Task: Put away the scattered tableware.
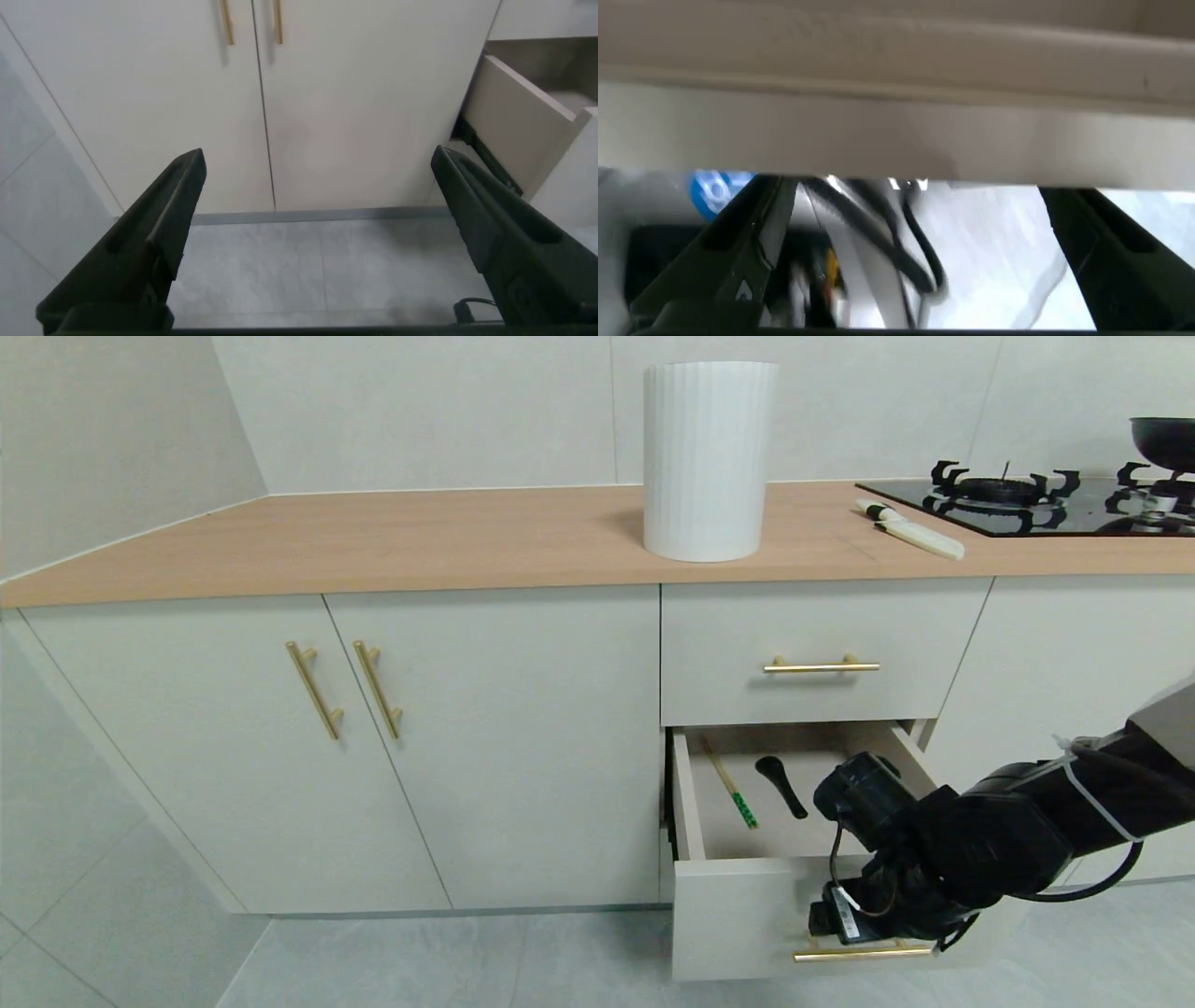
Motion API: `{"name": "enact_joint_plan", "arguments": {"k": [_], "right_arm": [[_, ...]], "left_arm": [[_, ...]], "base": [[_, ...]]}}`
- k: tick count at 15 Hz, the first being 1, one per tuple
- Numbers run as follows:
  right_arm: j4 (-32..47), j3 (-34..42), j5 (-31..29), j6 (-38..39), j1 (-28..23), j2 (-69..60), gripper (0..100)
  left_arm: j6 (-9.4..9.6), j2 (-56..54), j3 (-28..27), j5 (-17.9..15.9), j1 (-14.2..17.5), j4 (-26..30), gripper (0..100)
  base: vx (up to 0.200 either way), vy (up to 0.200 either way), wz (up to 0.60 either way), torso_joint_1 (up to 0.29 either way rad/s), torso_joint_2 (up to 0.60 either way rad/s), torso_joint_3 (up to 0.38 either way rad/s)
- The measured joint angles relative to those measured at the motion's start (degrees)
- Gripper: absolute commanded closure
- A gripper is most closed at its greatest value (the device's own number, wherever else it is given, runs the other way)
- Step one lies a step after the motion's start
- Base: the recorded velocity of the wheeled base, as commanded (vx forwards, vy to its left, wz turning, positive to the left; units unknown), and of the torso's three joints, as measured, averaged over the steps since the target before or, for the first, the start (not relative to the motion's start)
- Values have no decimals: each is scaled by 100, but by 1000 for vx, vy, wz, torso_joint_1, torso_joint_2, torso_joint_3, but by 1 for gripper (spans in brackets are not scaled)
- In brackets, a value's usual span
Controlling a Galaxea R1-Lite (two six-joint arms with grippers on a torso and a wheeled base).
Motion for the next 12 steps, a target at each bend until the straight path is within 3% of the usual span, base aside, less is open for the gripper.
{"name": "enact_joint_plan", "arguments": {"k": [6, 12], "right_arm": [[-2149, 190, -268, 129, -414, 467, 0], [-3740, 396, -478, 349, -530, 866, 0]], "left_arm": [[-2, 0, -2, 1, 1, 0, 0], [0, 0, -5, -2, 0, 0, 0]], "base": [[0, 0, 0, 0, 0, 0], [0, 0, 0, 0, 0, 0]]}}
